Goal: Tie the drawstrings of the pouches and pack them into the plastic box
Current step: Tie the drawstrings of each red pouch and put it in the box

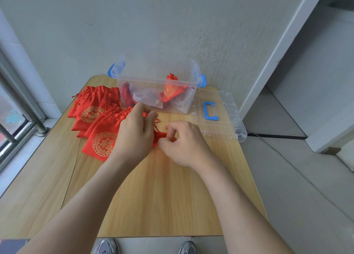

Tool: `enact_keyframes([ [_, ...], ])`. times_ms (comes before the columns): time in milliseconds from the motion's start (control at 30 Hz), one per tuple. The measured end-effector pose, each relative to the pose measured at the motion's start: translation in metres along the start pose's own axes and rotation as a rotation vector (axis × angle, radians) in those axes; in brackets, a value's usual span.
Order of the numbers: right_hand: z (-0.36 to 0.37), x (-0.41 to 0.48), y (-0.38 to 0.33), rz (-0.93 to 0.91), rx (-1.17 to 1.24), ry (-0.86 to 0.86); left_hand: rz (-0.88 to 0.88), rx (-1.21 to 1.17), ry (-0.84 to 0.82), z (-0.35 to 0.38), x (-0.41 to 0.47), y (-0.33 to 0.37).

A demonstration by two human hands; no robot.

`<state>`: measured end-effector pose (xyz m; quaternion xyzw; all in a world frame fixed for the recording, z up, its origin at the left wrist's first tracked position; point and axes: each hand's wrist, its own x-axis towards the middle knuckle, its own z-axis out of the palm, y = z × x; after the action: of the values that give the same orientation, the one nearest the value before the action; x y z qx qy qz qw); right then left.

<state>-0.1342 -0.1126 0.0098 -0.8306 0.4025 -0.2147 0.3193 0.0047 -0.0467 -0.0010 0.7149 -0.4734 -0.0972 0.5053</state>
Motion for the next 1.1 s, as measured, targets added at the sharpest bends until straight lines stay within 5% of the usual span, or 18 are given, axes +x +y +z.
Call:
enact_keyframes([
  [267, 0.010, -0.007, 0.017, -0.047, -0.032, -0.096, -0.216, -0.370, 0.062, 0.002, -0.001, 0.006],
  [467, 0.015, 0.001, 0.029, -0.008, 0.069, 0.255, -0.411, -0.638, 0.121, 0.000, 0.004, 0.010],
  [600, 0.011, 0.012, 0.029, 0.152, 0.226, 0.400, -0.137, -0.146, 0.148, 0.001, 0.005, -0.007],
  [767, 0.013, 0.017, 0.016, 0.128, 0.337, 0.490, 0.163, 0.237, 0.023, 0.007, 0.009, -0.032],
  [1100, -0.003, 0.055, -0.014, -0.099, 0.373, 0.678, 0.125, 0.576, -0.200, 0.026, 0.010, -0.048],
])
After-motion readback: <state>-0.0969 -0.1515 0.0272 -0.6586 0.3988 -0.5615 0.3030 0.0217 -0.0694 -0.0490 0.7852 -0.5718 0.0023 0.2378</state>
